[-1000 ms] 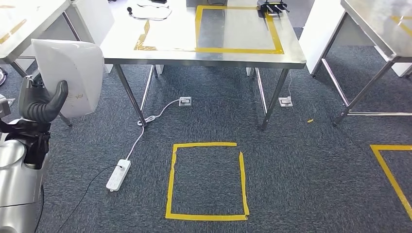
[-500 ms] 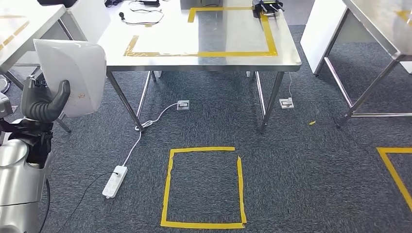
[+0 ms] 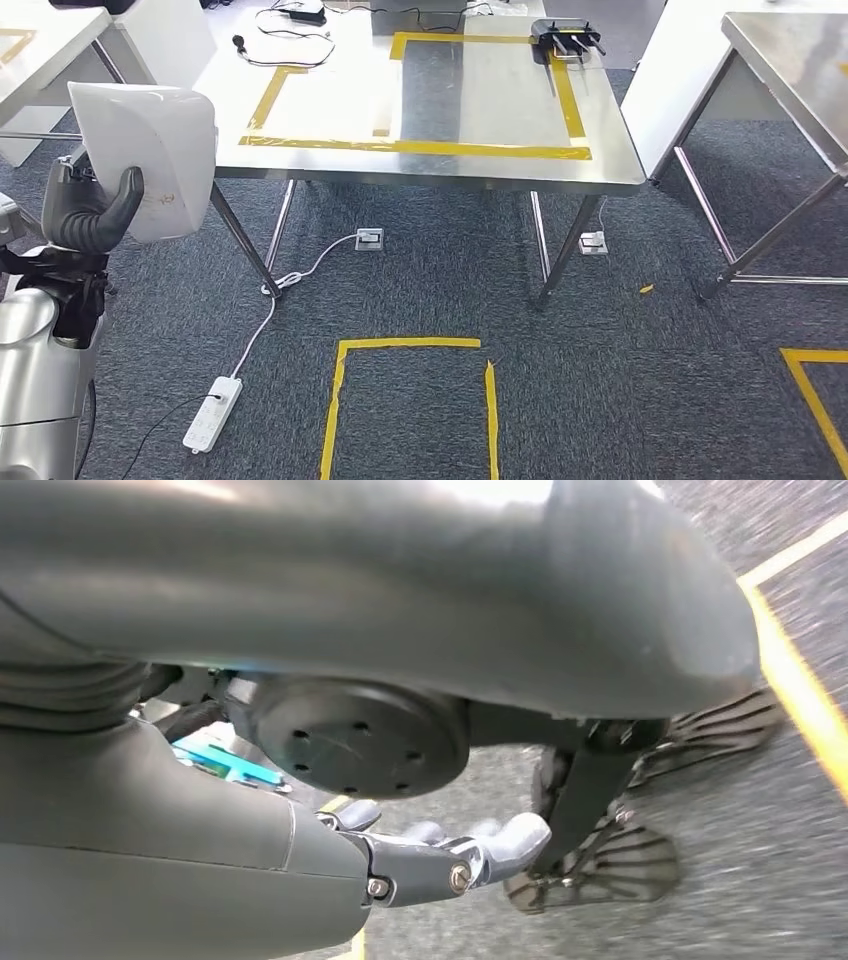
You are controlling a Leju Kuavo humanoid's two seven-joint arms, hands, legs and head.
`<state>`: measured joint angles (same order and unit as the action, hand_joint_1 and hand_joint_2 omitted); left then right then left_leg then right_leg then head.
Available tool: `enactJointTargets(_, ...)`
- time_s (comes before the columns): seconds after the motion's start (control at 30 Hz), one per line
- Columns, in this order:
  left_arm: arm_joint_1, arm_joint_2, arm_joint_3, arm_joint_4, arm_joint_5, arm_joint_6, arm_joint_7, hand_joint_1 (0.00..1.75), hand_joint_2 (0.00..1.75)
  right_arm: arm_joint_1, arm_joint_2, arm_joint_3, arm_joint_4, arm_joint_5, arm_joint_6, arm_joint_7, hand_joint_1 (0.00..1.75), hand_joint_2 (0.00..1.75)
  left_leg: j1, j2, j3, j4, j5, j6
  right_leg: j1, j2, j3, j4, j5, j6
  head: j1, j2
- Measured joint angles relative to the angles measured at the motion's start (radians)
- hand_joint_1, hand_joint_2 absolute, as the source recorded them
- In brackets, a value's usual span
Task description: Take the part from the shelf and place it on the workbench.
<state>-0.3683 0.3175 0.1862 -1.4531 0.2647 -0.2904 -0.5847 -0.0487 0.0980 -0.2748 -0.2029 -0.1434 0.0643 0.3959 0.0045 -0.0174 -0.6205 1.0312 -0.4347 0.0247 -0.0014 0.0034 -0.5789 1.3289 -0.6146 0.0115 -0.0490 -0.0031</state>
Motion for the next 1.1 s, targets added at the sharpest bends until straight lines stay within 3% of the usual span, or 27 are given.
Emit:
enactJointTargets(0.07,0.002,-0.002,0.0,0.0,0.0,0.0,0.0,1.75,1.75,0.006,0.0,0.0,0.0,0.0,-0.001,-0.011,0.0,0.0,0.003,-0.008,0.049,-0.004,-0.04,-0.001,-0.003,0.0,-0.088,0.004,-0.097,0.006,0.001,0.0)
enactJointTargets(0.1,0.003,-0.004,0.0,0.001,0.0,0.0,0.0,1.75,1.75,0.011,-0.001,0.0,0.0,0.0,-0.001,-0.013,0.0,0.0,0.004,-0.012,0.076,-0.005,-0.062,-0.003,-0.003,0.0,-0.12,-0.022,-0.122,0.007,0.001,0.0)
enactJointTargets(0.13,0.003,-0.005,0.0,0.002,0.0,0.0,0.0,1.75,1.75,0.015,-0.001,0.0,0.0,0.0,-0.002,-0.013,0.0,0.0,0.005,-0.015,0.103,-0.005,-0.084,-0.006,-0.003,0.0,-0.145,-0.064,-0.109,0.006,0.001,0.0)
enactJointTargets(0.17,0.005,-0.006,0.0,0.003,0.0,0.0,0.0,1.75,1.75,0.02,-0.001,0.0,0.0,0.0,-0.002,-0.013,0.0,0.0,0.006,-0.016,0.126,-0.007,-0.106,-0.009,-0.003,0.0,-0.162,-0.122,-0.043,0.003,0.002,0.0)
enactJointTargets(0.23,0.01,-0.011,-0.001,0.007,0.0,0.0,0.001,1.75,1.75,0.028,-0.001,0.0,0.003,0.001,-0.002,-0.018,0.0,0.0,0.003,-0.021,0.172,-0.006,-0.154,-0.017,0.0,0.0,-0.18,-0.238,0.156,-0.005,0.004,0.0)
enactJointTargets(0.27,0.012,-0.012,-0.001,0.008,0.0,0.0,0.001,1.75,1.75,0.031,-0.001,0.0,0.004,0.001,-0.003,-0.019,0.0,0.0,0.001,-0.024,0.196,-0.01,-0.175,-0.022,0.002,0.0,-0.176,-0.27,0.228,-0.011,0.004,0.0)
enactJointTargets(0.3,0.012,-0.013,-0.001,0.007,0.0,0.0,0.001,1.75,1.75,0.031,-0.001,0.0,0.005,0.002,-0.005,-0.012,0.0,0.0,-0.001,-0.027,0.218,-0.006,-0.182,-0.029,0.003,0.0,-0.167,-0.284,0.253,-0.017,0.004,0.0)
enactJointTargets(0.37,0.004,-0.011,-0.002,0.002,0.0,0.0,0.001,1.75,1.75,0.021,-0.001,0.0,0.004,0.005,-0.009,0.018,0.0,0.0,-0.001,-0.024,0.218,0.048,-0.152,-0.044,0.002,0.001,-0.129,-0.284,0.235,-0.032,0.002,0.0)
enactJointTargets(0.43,-0.004,-0.009,-0.001,0.0,0.0,0.0,0.0,1.75,1.75,0.012,-0.001,-0.001,0.004,0.007,-0.011,0.032,0.0,0.0,0.001,-0.008,0.137,0.178,-0.101,-0.056,-0.001,0.002,-0.085,-0.294,0.208,-0.045,-0.002,0.0)
enactJointTargets(0.47,-0.002,-0.009,-0.001,0.0,0.0,0.0,0.0,1.75,1.75,0.011,-0.001,-0.001,0.004,0.007,-0.011,0.022,0.0,0.0,0.003,0.0,0.085,0.24,-0.102,-0.059,-0.002,0.002,-0.06,-0.301,0.19,-0.049,-0.005,0.0)
enactJointTargets(0.5,0.001,-0.009,-0.001,0.001,0.0,0.001,0.0,1.75,1.75,0.012,-0.001,-0.001,0.004,0.007,-0.011,0.005,0.0,0.0,0.004,0.005,0.036,0.281,-0.128,-0.061,-0.003,0.002,-0.032,-0.308,0.17,-0.051,-0.007,0.0)
enactJointTargets(0.53,0.004,-0.01,-0.001,0.003,0.0,0.001,0.001,1.75,1.75,0.014,-0.001,-0.001,0.004,0.008,-0.011,-0.013,0.0,0.0,0.005,0.007,-0.007,0.298,-0.174,-0.062,-0.003,0.003,-0.002,-0.314,0.149,-0.052,-0.007,0.0)
enactJointTargets(0.6,0.008,-0.01,-0.001,0.006,0.0,0.001,0.0,1.75,1.75,0.018,-0.001,-0.001,0.004,0.008,-0.011,-0.032,0.0,0.0,0.006,0.009,-0.072,0.271,-0.257,-0.062,-0.005,0.005,0.063,-0.326,0.105,-0.051,-0.008,0.0)
enactJointTargets(0.63,0.011,-0.01,-0.001,0.007,0.0,0.001,0.0,1.75,1.75,0.02,-0.001,-0.001,0.004,0.008,-0.011,-0.033,0.0,0.0,0.006,0.01,-0.094,0.232,-0.258,-0.061,-0.006,0.007,0.097,-0.331,0.081,-0.049,-0.008,0.0)
enactJointTargets(0.67,0.014,-0.01,-0.001,0.009,0.0,0.001,0.001,1.75,1.75,0.022,0.0,-0.001,0.004,0.008,-0.011,-0.031,0.0,0.0,0.007,0.013,-0.11,0.175,-0.203,-0.062,-0.008,0.008,0.13,-0.336,0.056,-0.045,-0.009,0.0)
enactJointTargets(0.73,0.025,-0.011,-0.001,0.014,-0.001,0.001,0.002,1.75,1.75,0.026,0.0,-0.001,0.006,0.008,-0.011,-0.035,0.0,0.0,0.007,0.026,-0.129,0.05,0.002,-0.06,-0.006,0.01,0.188,-0.338,0.003,-0.035,-0.011,0.0)
enactJointTargets(0.77,0.03,-0.012,-0.001,0.016,-0.002,0.001,0.004,1.75,1.75,0.027,-0.001,-0.001,0.006,0.009,-0.012,-0.035,0.0,0.0,0.006,0.031,-0.13,0.019,0.082,-0.054,-0.004,0.011,0.21,-0.34,-0.022,-0.03,-0.01,0.0)
enactJointTargets(0.8,0.032,-0.011,-0.001,0.016,-0.003,0.0,0.006,1.75,1.75,0.026,-0.001,-0.001,0.006,0.009,-0.014,-0.033,0.0,0.0,0.005,0.034,-0.129,0.01,0.118,-0.047,-0.001,0.011,0.23,-0.339,-0.039,-0.024,-0.009,0.0)
enactJointTargets(0.83,0.028,-0.008,-0.001,0.013,-0.006,-0.002,0.009,1.75,1.75,0.022,-0.001,-0.001,0.006,0.01,-0.017,-0.028,0.0,0.0,0.005,0.033,-0.121,0.024,0.11,-0.037,0.0,0.012,0.234,-0.328,-0.04,-0.017,-0.007,0.0)
enactJointTargets(0.87,0.02,-0.005,-0.001,0.009,-0.011,-0.005,0.013,1.75,1.75,0.016,-0.001,-0.001,0.005,0.01,-0.019,-0.021,0.0,0.0,0.007,0.03,-0.117,0.031,0.096,-0.028,0.0,0.011,0.22,-0.29,-0.024,-0.012,-0.006,0.0)
enactJointTargets(0.93,0.005,0.0,-0.001,0.005,-0.025,-0.01,0.023,1.75,1.75,0.005,0.0,-0.001,0.004,0.01,-0.02,-0.017,0.0,0.0,0.009,0.026,-0.1,0.026,0.072,-0.015,-0.002,0.008,0.136,-0.157,0.024,-0.002,-0.006,0.0)
enactJointTargets(0.97,0.003,0.0,-0.001,0.007,-0.033,-0.011,0.03,1.75,1.75,0.003,0.0,0.0,0.004,0.01,-0.017,-0.02,0.0,0.0,0.009,0.025,-0.087,0.02,0.06,-0.011,-0.003,0.007,0.083,-0.088,0.025,0.002,-0.005,0.0)
enactJointTargets(1.0,0.003,0.001,-0.003,0.009,-0.039,-0.013,0.035,1.75,1.75,0.003,0.001,0.0,0.004,0.011,-0.014,-0.022,0.0,0.0,0.009,0.023,-0.071,0.015,0.048,-0.008,-0.003,0.006,0.036,-0.039,-0.002,0.005,-0.005,0.0)
enactJointTargets(1.03,0.004,0.001,-0.004,0.012,-0.046,-0.014,0.038,1.75,1.75,0.003,0.001,0.0,0.004,0.011,-0.011,-0.024,0.0,0.0,0.008,0.021,-0.054,0.012,0.035,-0.006,-0.003,0.005,-0.005,-0.013,-0.047,0.007,-0.005,0.0)
enactJointTargets(1.07,0.005,0.001,-0.006,0.015,-0.052,-0.015,0.041,1.75,1.75,0.005,0.001,0.0,0.004,0.013,-0.01,-0.024,0.0,0.0,0.008,0.018,-0.037,0.011,0.022,-0.005,-0.003,0.005,-0.036,-0.007,-0.094,0.007,-0.005,0.0)
enactJointTargets(1.1,0.004,0.001,-0.008,0.017,-0.06,-0.017,0.042,1.75,1.75,0.007,0.001,0.0,0.004,0.015,-0.011,-0.024,0.0,0.0,0.007,0.016,-0.019,0.01,0.008,-0.005,-0.002,0.005,-0.057,-0.021,-0.122,0.005,-0.005,0.0)
